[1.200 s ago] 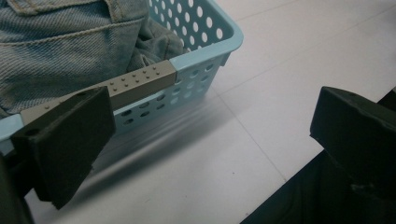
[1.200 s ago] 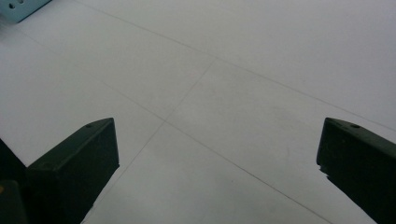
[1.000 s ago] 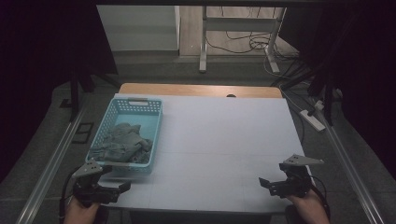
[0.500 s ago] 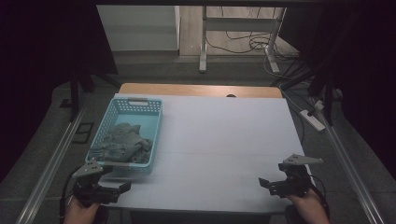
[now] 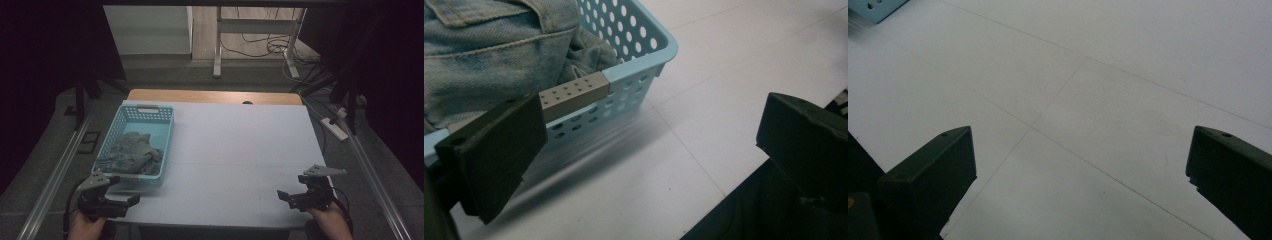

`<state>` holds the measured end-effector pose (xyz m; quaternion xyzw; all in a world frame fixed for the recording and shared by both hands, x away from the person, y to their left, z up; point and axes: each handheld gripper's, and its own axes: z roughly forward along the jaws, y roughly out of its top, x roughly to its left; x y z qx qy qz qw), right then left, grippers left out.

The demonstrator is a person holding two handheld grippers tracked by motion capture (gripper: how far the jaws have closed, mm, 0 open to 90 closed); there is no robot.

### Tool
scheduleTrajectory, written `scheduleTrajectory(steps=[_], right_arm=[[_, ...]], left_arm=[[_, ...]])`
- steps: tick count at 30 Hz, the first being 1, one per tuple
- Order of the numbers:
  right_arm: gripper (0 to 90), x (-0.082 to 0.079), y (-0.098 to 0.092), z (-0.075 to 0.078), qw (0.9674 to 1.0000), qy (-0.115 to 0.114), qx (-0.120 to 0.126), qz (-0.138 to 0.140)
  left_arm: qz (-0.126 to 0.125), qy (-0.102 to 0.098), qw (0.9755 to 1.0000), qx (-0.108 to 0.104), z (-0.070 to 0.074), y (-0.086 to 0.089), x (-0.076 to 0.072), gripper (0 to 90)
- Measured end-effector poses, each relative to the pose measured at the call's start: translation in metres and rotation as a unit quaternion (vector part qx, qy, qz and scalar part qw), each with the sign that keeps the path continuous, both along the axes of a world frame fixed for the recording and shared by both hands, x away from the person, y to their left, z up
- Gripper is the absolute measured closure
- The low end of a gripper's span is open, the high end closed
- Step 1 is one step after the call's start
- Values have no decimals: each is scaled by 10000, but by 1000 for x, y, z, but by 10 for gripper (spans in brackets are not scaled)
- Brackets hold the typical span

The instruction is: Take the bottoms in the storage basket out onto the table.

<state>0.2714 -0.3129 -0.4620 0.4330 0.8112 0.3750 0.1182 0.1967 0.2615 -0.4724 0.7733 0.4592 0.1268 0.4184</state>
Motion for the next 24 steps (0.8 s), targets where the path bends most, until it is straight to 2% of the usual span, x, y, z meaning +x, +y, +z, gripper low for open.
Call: scheduleTrajectory(steps=[8, 13, 19, 22, 24], right_arm=[[0, 0, 0, 0, 10000, -6, -11, 18], [0, 0, 0, 0, 10000, 3, -5, 23], [0, 0, 1, 0, 10000, 22, -23, 35], [0, 0, 2, 0, 9999, 15, -74, 70], [0, 0, 2, 0, 9999, 10, -93, 78]], left_arm=[[-26, -37, 10000, 11, 1, 0, 1, 0], [-102, -13, 9999, -78, 2, 1, 3, 0], [-278, 10, 9996, 24, 3, 0, 6, 0], [-316, -9, 9994, 168, 4, -2, 7, 0], [-353, -15, 9992, 190, 5, -3, 8, 0]])
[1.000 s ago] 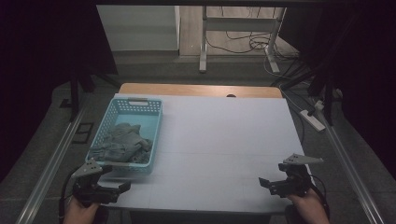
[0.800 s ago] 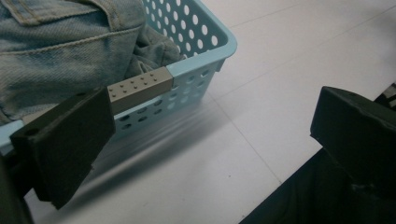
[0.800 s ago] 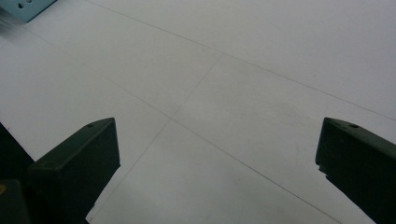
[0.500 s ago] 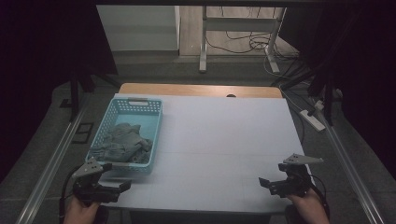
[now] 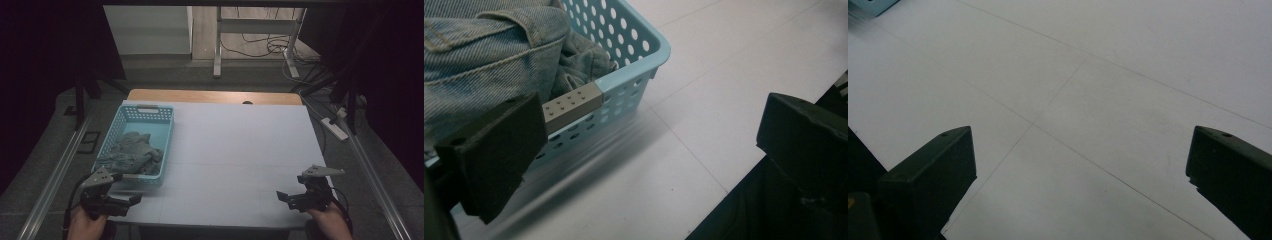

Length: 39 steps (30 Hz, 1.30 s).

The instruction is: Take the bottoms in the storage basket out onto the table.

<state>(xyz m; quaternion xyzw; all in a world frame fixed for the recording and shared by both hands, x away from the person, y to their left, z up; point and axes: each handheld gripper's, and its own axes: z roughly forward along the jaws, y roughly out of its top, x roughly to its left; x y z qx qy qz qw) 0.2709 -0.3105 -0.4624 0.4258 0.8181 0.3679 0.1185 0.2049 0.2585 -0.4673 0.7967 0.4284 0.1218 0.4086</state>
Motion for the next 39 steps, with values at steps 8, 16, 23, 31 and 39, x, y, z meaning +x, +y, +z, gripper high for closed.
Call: scheduleTrajectory(steps=[8, 16, 23, 31, 39], right_arm=[[0, 0, 0, 0, 10000, -10, 5, -4], [0, 0, 0, 0, 10000, -9, -17, 10], [1, 0, 1, 0, 10000, -9, -18, 6], [0, 0, 0, 0, 10000, -6, -18, -14], [0, 0, 0, 0, 10000, -39, 6, -24]], left_arm=[[31, -97, 9997, -239, 4, 1, 2, 0], [199, -178, 9989, -389, 7, 4, 4, 0], [261, -240, 9985, -420, 11, 7, 5, 0], [333, -131, 9986, -386, 14, 9, 10, 0], [401, -159, 9986, -296, 21, 9, 15, 0]])
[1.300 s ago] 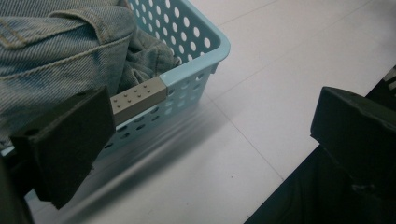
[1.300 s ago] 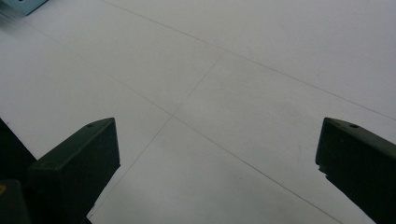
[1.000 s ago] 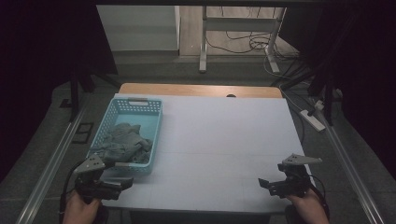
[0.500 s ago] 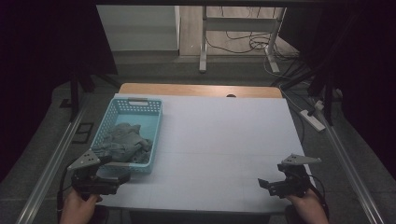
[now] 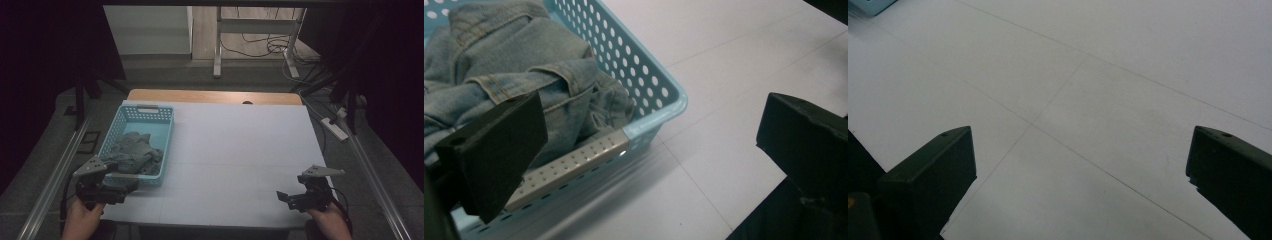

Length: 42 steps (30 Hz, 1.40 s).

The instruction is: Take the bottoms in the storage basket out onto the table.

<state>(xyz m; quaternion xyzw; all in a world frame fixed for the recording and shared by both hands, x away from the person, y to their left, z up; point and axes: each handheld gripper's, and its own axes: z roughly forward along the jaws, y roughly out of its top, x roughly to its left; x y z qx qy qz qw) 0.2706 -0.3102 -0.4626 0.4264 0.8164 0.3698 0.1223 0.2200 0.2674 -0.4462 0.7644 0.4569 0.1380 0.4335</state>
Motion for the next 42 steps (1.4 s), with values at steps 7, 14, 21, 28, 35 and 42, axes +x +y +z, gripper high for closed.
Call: scheduleTrajectory(steps=[7, 14, 21, 28, 35, 42], right_arm=[[0, 0, 0, 0, 10000, -1, -14, -7], [0, 0, 0, 0, 10000, 28, -30, -9], [0, 1, 1, 0, 10000, 39, -33, 0], [0, 1, 1, 0, 10000, 46, -48, 18], [0, 1, 1, 0, 10000, 50, -50, 28], [0, 1, 1, -1, 10000, 51, -44, 31]], left_arm=[[70, 82, 9999, 7, 4, 3, 9, 0], [94, 125, 9999, 4, 7, 6, 18, 0], [174, 204, 9996, -5, 10, 11, 30, 0], [191, 231, 9995, 12, 13, 14, 43, 2], [190, 242, 9995, 93, 16, 16, 57, 0], [216, 341, 9991, 125, 16, 21, 72, 0]])
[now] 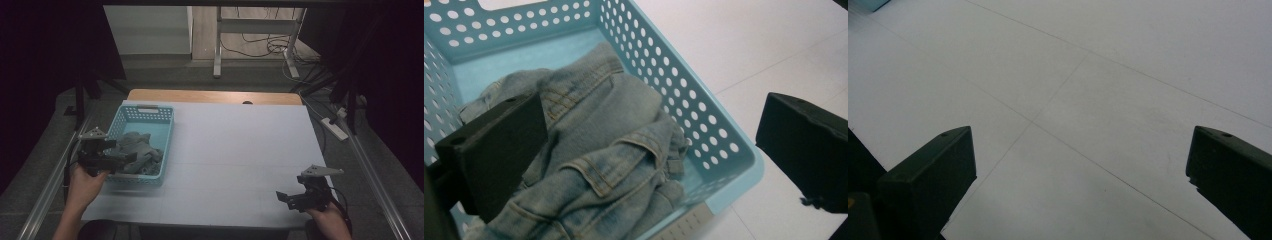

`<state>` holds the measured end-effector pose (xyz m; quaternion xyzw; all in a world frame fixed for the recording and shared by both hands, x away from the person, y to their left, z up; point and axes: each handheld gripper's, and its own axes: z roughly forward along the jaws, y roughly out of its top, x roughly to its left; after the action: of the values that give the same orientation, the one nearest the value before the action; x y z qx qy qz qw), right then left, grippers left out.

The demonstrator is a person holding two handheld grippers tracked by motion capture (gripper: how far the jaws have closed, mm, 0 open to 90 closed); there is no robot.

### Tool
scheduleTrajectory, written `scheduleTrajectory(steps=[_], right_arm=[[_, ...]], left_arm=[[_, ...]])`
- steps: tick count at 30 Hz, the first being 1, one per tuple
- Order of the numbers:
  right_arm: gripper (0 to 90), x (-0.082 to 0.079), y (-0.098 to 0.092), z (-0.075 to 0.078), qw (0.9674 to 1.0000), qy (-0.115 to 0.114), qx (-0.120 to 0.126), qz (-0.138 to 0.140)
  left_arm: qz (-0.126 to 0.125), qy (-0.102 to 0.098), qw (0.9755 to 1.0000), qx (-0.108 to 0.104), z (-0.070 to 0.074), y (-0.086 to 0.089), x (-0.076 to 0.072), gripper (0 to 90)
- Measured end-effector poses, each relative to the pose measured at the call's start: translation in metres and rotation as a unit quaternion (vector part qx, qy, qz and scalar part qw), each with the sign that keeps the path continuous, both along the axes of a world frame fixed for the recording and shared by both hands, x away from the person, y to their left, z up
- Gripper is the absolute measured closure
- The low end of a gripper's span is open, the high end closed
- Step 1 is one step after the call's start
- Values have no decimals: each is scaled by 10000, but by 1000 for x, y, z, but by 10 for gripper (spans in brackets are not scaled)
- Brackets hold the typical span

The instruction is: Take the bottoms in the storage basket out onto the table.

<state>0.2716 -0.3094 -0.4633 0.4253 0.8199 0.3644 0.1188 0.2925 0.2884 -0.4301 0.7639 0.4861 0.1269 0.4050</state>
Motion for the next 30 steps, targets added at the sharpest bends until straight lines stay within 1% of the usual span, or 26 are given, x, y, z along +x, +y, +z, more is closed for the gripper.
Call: scheduleTrajectory(steps=[7, 11, 17, 21, 25, 30], right_arm=[[0, 0, 0, 0, 10000, 7, -2, 10], [0, 0, 0, 0, 10000, 24, 1, 25], [0, 1, 0, 0, 10000, 35, 6, 23], [0, 1, 0, 0, 10000, 45, -4, 37], [0, 1, 0, 0, 10000, 53, 0, 37], [0, 1, 0, -1, 10000, 55, -3, 42]], left_arm=[[-3, 110, 9999, 66, -2, 2, 17, 0], [8, 194, 9997, 150, -4, 3, 27, 0], [28, 281, 9994, 184, -8, 5, 39, 0], [65, 302, 9994, 163, -9, 6, 45, 0], [98, 318, 9992, 199, -10, 8, 50, 0], [162, 319, 9987, 353, -12, 9, 57, 0]])
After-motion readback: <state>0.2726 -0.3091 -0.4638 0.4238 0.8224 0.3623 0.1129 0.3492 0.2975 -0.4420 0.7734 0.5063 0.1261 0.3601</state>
